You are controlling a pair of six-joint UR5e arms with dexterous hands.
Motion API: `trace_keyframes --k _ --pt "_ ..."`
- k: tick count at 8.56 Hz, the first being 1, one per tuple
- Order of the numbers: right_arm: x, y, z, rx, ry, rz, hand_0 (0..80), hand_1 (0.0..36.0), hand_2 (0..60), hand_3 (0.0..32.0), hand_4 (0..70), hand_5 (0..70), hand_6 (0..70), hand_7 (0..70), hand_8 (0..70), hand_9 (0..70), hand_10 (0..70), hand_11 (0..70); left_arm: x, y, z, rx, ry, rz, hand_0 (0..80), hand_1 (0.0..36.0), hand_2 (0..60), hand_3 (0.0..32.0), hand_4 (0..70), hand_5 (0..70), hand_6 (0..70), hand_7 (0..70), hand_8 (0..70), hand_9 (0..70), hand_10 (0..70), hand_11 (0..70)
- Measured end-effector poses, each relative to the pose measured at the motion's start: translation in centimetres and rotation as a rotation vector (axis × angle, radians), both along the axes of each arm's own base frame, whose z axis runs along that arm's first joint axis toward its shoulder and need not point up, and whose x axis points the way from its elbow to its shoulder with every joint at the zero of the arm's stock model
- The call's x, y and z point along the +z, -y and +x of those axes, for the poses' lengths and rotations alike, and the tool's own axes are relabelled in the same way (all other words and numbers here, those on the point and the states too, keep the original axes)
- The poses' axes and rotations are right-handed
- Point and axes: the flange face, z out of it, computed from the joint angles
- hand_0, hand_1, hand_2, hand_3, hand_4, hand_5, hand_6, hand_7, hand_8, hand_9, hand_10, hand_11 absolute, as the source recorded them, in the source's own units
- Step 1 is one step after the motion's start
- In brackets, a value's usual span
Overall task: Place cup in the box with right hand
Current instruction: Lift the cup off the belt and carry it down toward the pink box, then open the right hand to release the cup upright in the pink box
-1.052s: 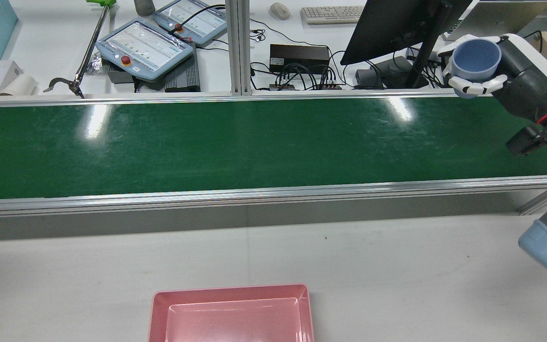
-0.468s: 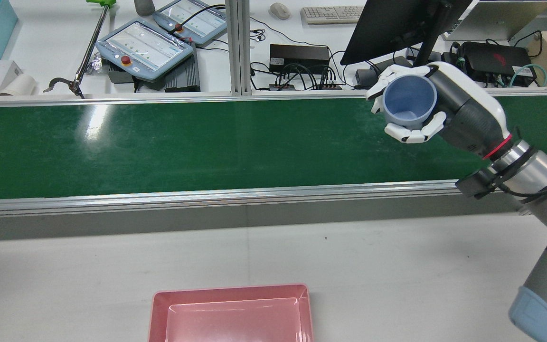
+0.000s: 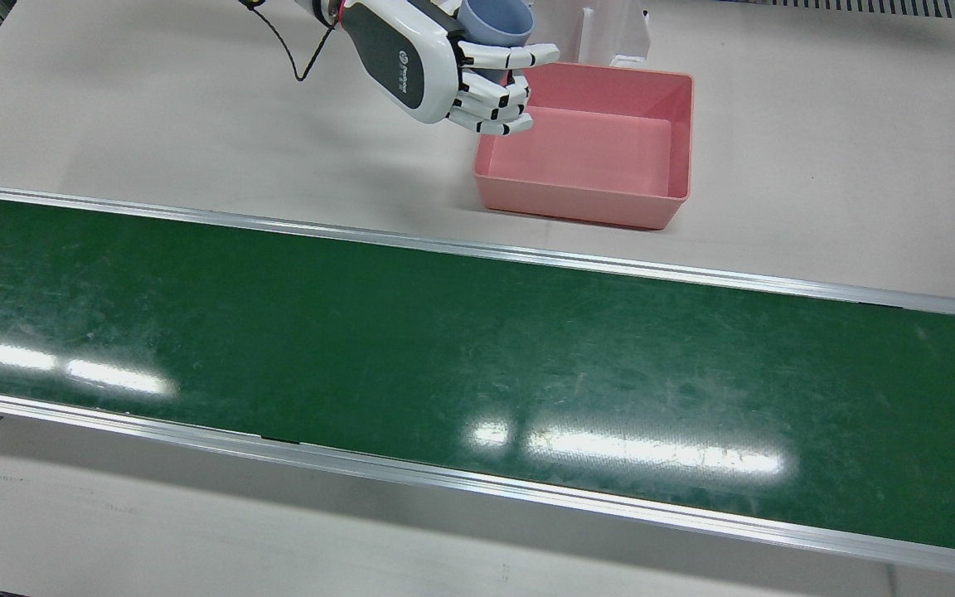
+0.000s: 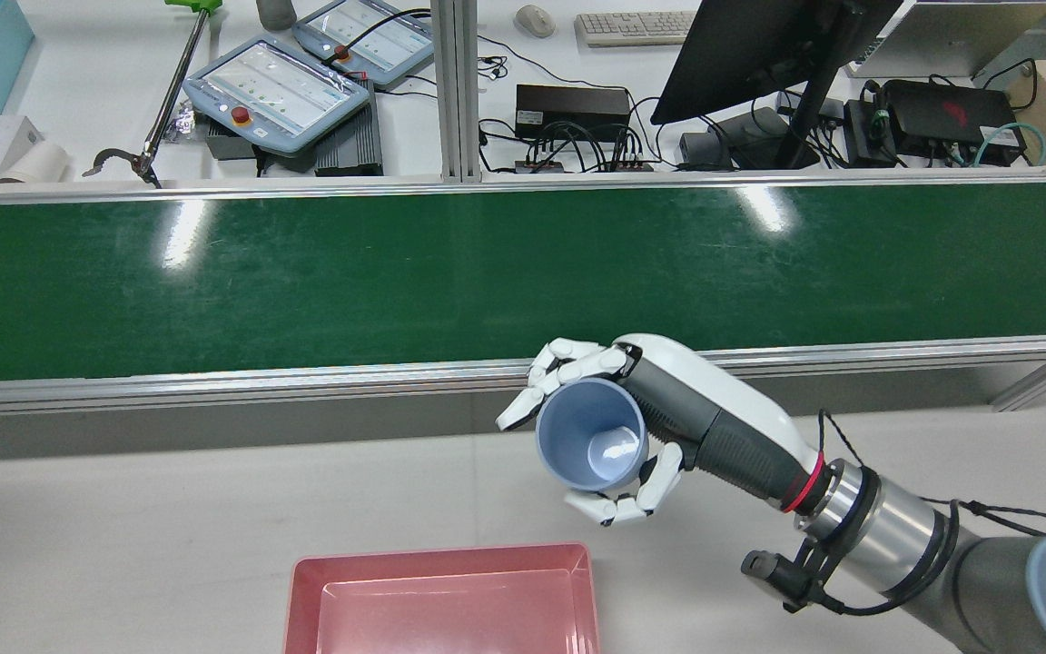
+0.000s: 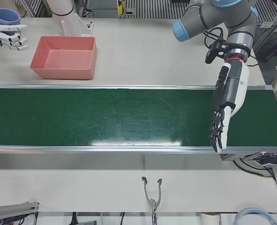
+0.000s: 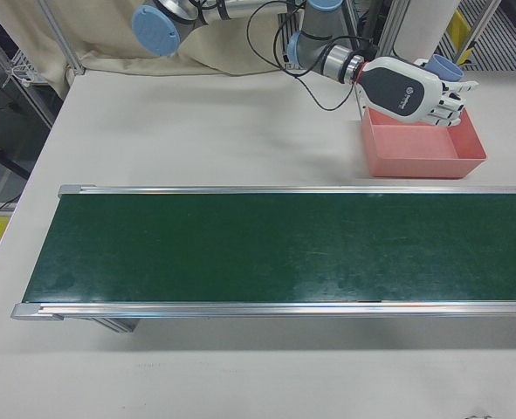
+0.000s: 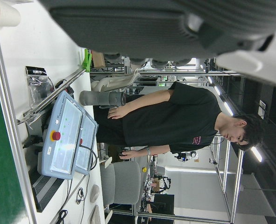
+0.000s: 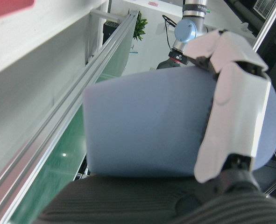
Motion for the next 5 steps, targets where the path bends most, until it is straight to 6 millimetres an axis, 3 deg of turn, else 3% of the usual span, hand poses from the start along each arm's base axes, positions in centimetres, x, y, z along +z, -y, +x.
trace_keyframes --k 1,2,3,4,5 --pt "-0.4 -1.6 -1.3 -0.018 -0.004 0.01 51.8 16.0 6.1 0.0 11.3 5.2 3.2 5.6 0.0 0.0 2.3 5.5 0.0 0.0 0.0 0.0 0.0 0.0 0.0 0.0 0.0 0.0 0.0 0.0 0.0 0.0 0.0 0.0 0.0 0.0" --pt "-0.5 -2.6 -2.1 -0.031 -0.011 0.015 48.5 11.9 6.1 0.0 11.2 3.9 2.8 5.7 0.0 0.0 1.5 3.8 0.0 0.0 0.0 0.001 0.0 0.0 0.0 0.0 0.0 0.0 0.0 0.0 0.0 0.0 0.0 0.0 0.0 0.0" --pt "-0.5 -3.2 -2.5 -0.04 -0.015 0.017 47.3 8.2 0.0 0.0 12.7 3.5 2.9 6.5 0.0 0.0 2.3 4.8 0.0 0.0 0.0 0.001 0.0 0.0 0.0 0.0 0.0 0.0 0.0 0.0 0.0 0.0 0.0 0.0 0.0 0.0" --pt "-0.5 -3.5 -2.7 -0.046 -0.017 0.018 46.5 9.2 3.5 0.0 11.1 3.5 3.2 7.9 0.0 0.1 2.7 5.4 0.0 0.0 0.0 0.0 0.0 0.0 0.0 0.0 0.0 0.0 0.0 0.0 0.0 0.0 0.0 0.0 0.0 0.0" --pt "-0.5 -3.6 -2.8 -0.049 -0.015 0.019 47.2 8.8 0.8 0.0 12.6 3.6 3.5 9.2 0.0 0.4 2.9 5.7 0.0 0.0 0.0 0.0 0.0 0.0 0.0 0.0 0.0 0.0 0.0 0.0 0.0 0.0 0.0 0.0 0.0 0.0"
